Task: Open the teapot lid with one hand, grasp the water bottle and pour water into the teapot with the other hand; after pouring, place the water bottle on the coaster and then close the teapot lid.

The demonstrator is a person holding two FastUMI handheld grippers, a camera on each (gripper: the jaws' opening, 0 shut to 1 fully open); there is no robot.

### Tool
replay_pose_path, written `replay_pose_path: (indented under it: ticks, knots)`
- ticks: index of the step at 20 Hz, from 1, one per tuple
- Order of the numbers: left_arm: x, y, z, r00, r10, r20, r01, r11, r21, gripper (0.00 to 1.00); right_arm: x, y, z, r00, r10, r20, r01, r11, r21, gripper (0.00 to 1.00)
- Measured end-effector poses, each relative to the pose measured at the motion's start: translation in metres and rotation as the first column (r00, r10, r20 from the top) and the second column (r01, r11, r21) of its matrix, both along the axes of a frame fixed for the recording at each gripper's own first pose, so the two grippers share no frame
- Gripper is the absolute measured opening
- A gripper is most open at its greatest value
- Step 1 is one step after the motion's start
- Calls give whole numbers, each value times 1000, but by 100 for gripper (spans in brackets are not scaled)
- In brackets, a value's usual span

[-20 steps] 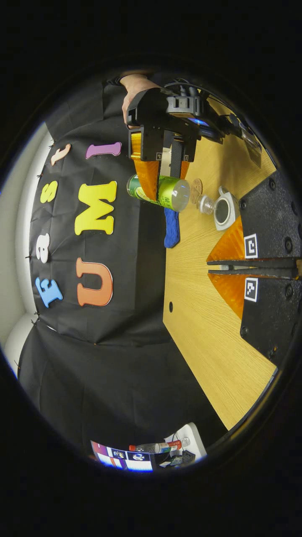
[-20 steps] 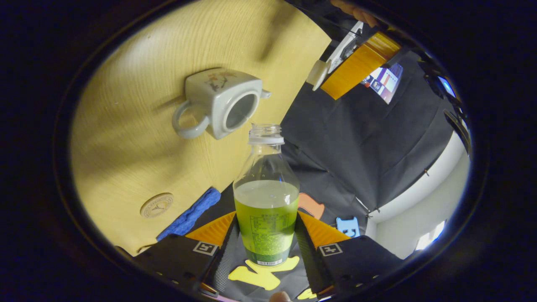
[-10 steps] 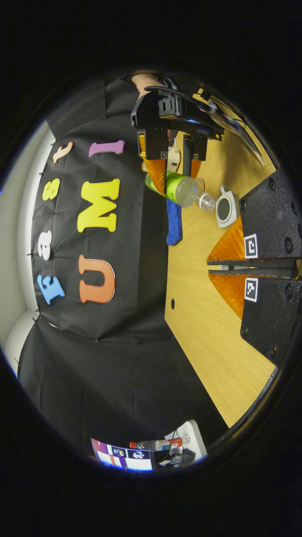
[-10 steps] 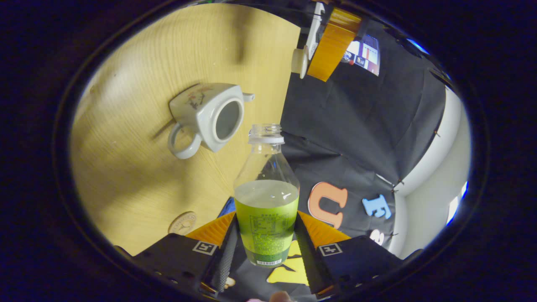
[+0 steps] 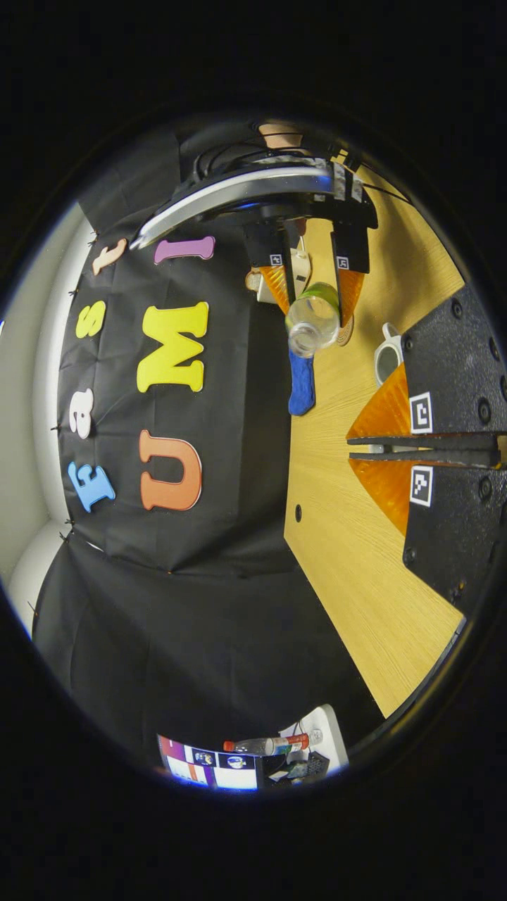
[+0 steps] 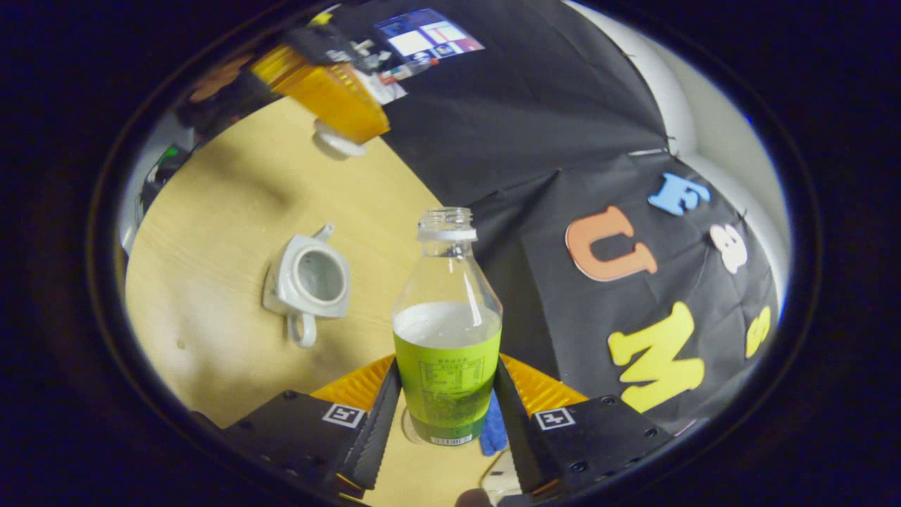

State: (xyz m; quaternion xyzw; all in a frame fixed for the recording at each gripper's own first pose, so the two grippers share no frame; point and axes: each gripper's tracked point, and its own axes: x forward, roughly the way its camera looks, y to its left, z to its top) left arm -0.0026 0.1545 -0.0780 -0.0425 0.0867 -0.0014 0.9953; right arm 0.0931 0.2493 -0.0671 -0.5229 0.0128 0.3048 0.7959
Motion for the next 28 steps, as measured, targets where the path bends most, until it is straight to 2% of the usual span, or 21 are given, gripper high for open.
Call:
replay_pose_path:
  ticks: [2,4,5,7,9,10,12,16,18,24,28]
  knots:
    - [1,-9,4,1000,-16,10,16,1000,-1,3,8,-6,13,995,-43,-94,59,984,167,72]
    - [1,-15,10,999,-28,31,27,1000,5,3,25,-13,35,983,-74,-168,131,926,353,74]
    - [2,-18,13,999,-35,42,34,999,12,3,39,-21,45,975,-95,-203,177,882,437,74]
    - [2,-21,18,998,-40,52,39,999,20,3,66,-36,58,952,-120,-283,269,771,578,72]
    - [-1,-26,21,997,-47,58,45,999,30,3,90,-51,58,925,-126,-359,350,654,671,73]
    - [0,-27,22,997,-46,60,43,998,42,2,99,-56,55,915,-125,-384,377,607,700,73]
    - [0,-29,23,997,-47,65,44,998,50,3,110,-66,49,900,-127,-417,414,549,726,73]
    - [1,-34,23,996,-55,64,51,997,63,2,134,-76,20,875,-146,-462,468,507,724,72]
    - [1,-34,21,996,-67,59,64,996,62,3,142,-76,7,862,-159,-481,490,501,713,72]
    - [3,-37,13,996,-76,41,73,995,70,3,150,-71,-12,851,-170,-496,504,529,683,73]
    - [5,-36,13,997,-69,41,67,996,64,3,150,-69,-14,851,-176,-496,507,527,683,72]
